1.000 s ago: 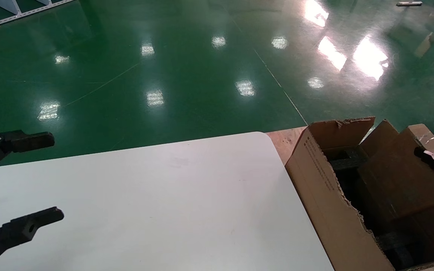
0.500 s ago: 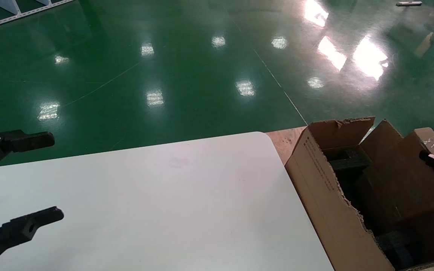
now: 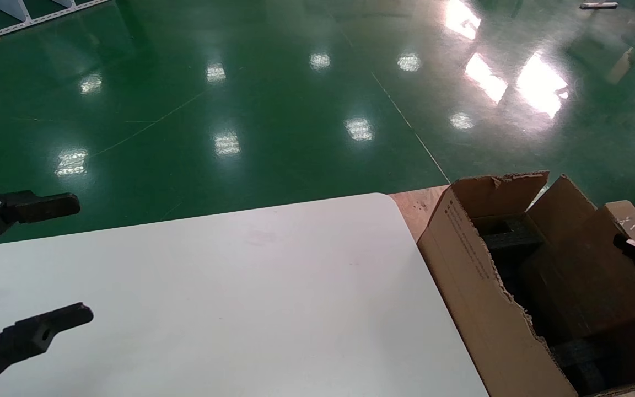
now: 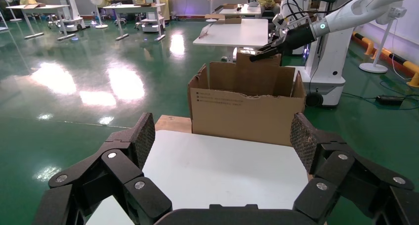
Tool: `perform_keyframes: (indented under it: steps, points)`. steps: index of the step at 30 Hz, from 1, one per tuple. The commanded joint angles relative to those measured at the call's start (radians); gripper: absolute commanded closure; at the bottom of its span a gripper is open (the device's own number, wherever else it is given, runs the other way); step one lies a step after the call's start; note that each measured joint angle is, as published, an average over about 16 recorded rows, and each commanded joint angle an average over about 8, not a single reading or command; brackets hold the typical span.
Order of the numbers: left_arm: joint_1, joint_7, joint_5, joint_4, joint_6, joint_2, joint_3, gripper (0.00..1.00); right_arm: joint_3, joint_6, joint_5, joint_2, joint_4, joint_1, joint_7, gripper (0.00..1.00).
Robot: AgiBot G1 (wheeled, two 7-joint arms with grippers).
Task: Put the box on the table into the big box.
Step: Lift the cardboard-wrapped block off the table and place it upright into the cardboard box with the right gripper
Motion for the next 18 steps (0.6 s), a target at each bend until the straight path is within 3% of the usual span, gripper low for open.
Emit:
perform_keyframes:
  steps: [1,18]
  points:
    - [0.0,0.0,0.0,0.0,0.0,0.0,0.0,0.0,-0.004,-0.003,0.006,-0.006,-0.011,-0.006,0.0,1.0]
    - [0.0,0.0,0.0,0.0,0.0,0.0,0.0,0.0,-0.031,-0.038,0.018,-0.081,-0.139,-0.048,0.066,1.0]
